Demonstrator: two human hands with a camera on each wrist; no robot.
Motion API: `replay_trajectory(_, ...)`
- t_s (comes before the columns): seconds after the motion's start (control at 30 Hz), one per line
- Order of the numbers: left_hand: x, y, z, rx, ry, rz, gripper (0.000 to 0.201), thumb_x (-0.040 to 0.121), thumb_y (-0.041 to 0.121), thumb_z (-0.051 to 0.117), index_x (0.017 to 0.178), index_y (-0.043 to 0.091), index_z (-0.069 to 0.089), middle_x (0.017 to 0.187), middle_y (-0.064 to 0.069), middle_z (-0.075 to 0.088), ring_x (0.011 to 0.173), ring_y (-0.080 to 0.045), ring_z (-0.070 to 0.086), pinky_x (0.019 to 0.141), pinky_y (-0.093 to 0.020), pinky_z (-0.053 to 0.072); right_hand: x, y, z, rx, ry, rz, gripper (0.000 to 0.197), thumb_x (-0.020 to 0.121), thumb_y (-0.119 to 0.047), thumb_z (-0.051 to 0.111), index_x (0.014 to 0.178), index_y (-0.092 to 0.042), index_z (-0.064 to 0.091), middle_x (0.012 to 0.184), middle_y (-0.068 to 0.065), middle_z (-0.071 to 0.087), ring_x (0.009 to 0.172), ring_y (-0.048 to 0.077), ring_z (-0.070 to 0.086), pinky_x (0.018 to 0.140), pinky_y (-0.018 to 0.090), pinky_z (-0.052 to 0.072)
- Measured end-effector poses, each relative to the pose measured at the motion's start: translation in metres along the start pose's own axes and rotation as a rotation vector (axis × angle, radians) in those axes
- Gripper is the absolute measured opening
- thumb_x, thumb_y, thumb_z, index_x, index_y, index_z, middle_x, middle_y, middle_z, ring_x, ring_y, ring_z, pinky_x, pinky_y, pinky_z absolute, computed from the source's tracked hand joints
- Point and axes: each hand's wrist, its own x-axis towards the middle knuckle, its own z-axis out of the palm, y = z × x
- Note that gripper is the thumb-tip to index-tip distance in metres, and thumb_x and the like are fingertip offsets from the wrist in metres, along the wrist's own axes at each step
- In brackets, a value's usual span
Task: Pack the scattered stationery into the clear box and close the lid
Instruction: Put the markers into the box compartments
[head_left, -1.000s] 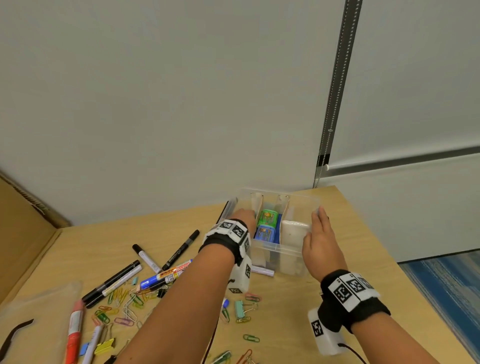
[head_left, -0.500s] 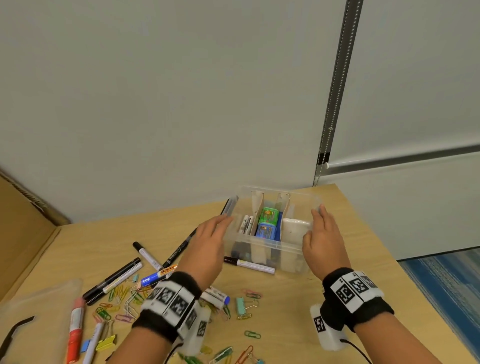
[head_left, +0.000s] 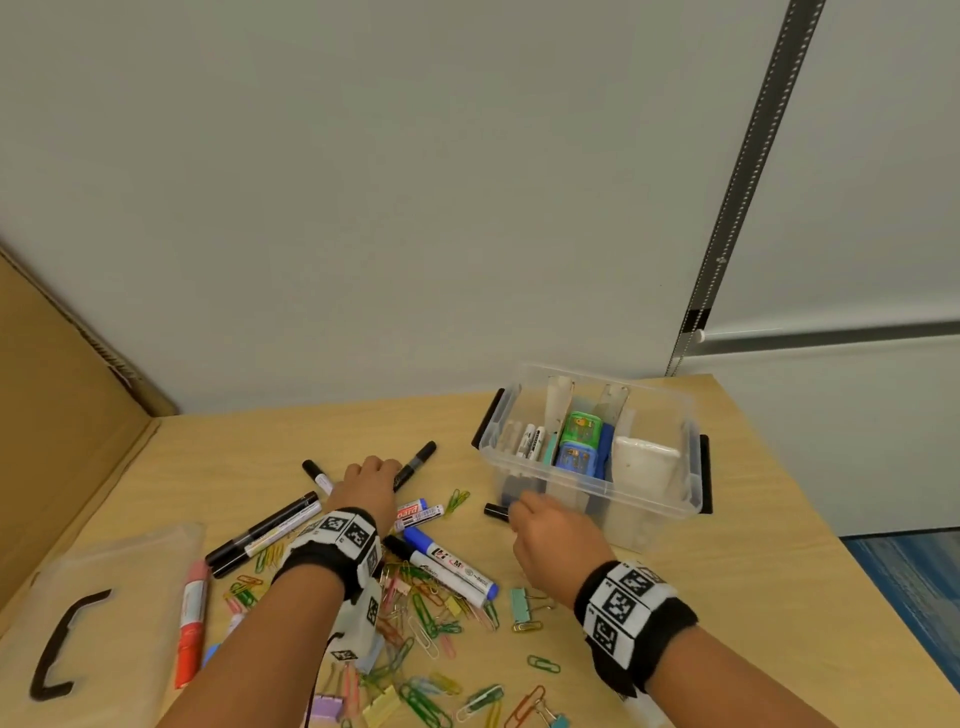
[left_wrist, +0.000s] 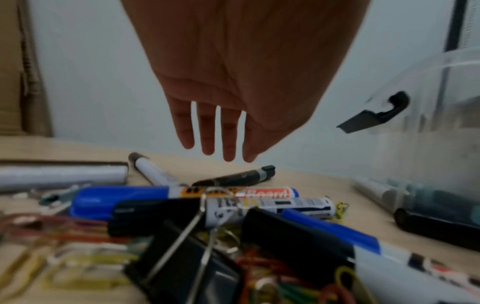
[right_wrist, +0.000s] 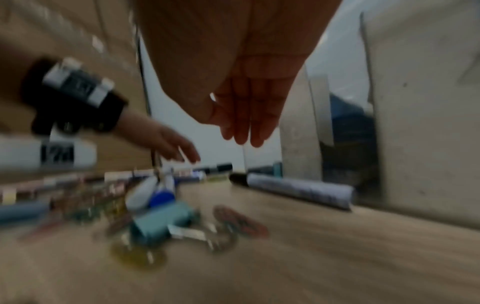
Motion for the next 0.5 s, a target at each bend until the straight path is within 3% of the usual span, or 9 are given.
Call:
replay_trajectory(0.07, 0.007, 0.004, 0.004, -0.061, -0.038, -0.029, 0.055, 0.091, 0.004, 0.039, 0.142, 0.023, 0.031, 0.14, -0.007, 0.04, 0.124, -0.028, 0.041, 0.101, -0.04, 0.041, 0.001, 0.001, 0.008, -0.086, -0.176, 0.06, 0.036, 0.092, -0.01, 0.044, 0.128, -0.009, 0.046, 0.129, 0.008, 0.046, 0.115, 0.026, 0.046, 0.084, 0.036, 0.046)
replay_trajectory(0.13, 0.014, 0.007, 0.008, -0.096, -0.064, -0.056, 0.054, 0.09, 0.004, 0.039, 0.141, 0.022, 0.032, 0.136, -0.008, 0.043, 0.12, -0.029, 0.045, 0.099, -0.041, 0.044, 0.001, -0.003, 0.014, -0.16, -0.229, 0.04, 0.043, 0.089, -0.004, 0.049, 0.131, -0.008, 0.041, 0.135, 0.011, 0.04, 0.121, 0.029, 0.04, 0.089, 0.039, 0.045)
replay_trajectory(0.3, 0.023, 0.016, 0.008, -0.078, -0.028, -0.131, 0.046, 0.091, 0.009, 0.046, 0.134, 0.022, 0.038, 0.127, -0.008, 0.046, 0.113, -0.028, 0.05, 0.088, -0.039, 0.048, 0.006, -0.01, 0.021, -0.203, -0.187, 0.052, 0.052, 0.087, 0.003, 0.048, 0.136, -0.006, 0.033, 0.14, 0.017, 0.029, 0.118, 0.034, 0.039, 0.087, 0.041, 0.046)
replay_trajectory(0.5, 0.025, 0.017, 0.007, -0.063, -0.006, -0.133, 0.038, 0.089, 0.009, 0.05, 0.126, 0.017, 0.042, 0.119, -0.01, 0.043, 0.102, -0.029, 0.053, 0.082, -0.037, 0.049, 0.017, -0.011, 0.025, -0.215, -0.257, 0.117, 0.038, 0.094, -0.001, 0.04, 0.132, -0.002, 0.039, 0.129, 0.017, 0.041, 0.114, 0.033, 0.047, 0.086, 0.041, 0.048)
